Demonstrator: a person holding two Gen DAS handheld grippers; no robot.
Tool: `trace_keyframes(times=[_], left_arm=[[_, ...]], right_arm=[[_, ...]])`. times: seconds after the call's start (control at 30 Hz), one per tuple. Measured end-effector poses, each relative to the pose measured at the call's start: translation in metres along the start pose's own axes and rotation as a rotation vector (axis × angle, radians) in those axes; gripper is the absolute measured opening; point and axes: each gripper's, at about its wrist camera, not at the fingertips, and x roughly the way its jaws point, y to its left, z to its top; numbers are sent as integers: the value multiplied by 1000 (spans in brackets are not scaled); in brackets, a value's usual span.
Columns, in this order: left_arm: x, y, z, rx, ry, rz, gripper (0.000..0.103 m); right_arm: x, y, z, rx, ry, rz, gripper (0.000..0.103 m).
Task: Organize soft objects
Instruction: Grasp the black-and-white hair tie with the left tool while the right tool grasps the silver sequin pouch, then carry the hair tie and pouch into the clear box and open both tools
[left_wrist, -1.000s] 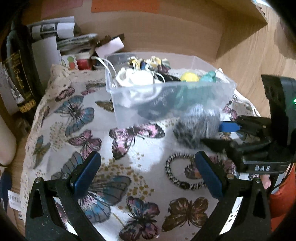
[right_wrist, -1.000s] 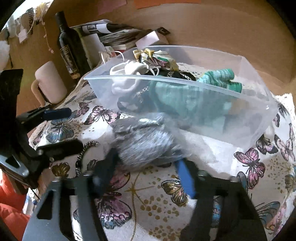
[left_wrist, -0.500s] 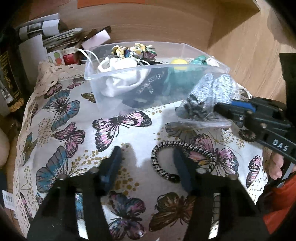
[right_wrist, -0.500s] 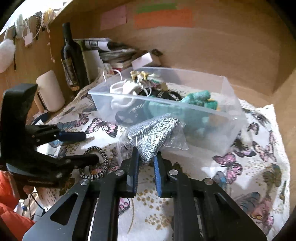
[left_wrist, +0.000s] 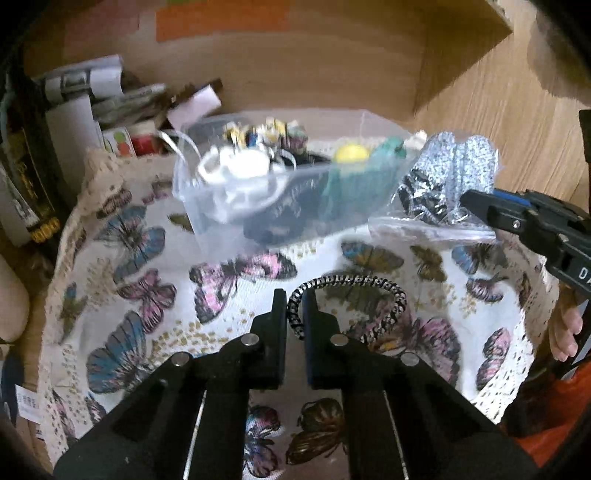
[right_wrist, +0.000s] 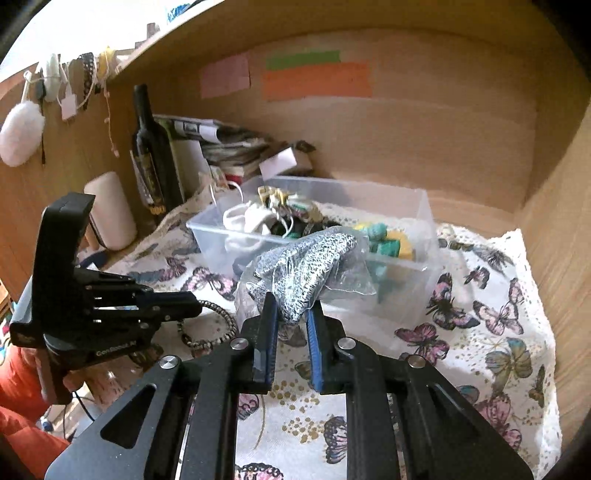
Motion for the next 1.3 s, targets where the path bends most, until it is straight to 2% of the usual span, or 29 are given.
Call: trace_keyframes(times=[0.43, 0.67, 0.9, 1.17, 1.3], left_arm=[[-34, 10, 48, -28, -187, 23, 7], [-30, 24, 70, -47, -229, 56, 7], [-5, 39, 85, -96, -207, 80, 7], [27, 44, 89, -104, -166, 133, 7], [39, 45, 89, -92, -128, 104, 7]], right_arm=[[-11, -1, 36, -36, -153, -24, 13], [1, -5, 56, -21, -182, -40, 13], [26, -10, 64, 4, -144, -38, 13], [66, -13, 61, 0, -33, -36, 13], [79, -13, 57, -9, 14, -48, 14]])
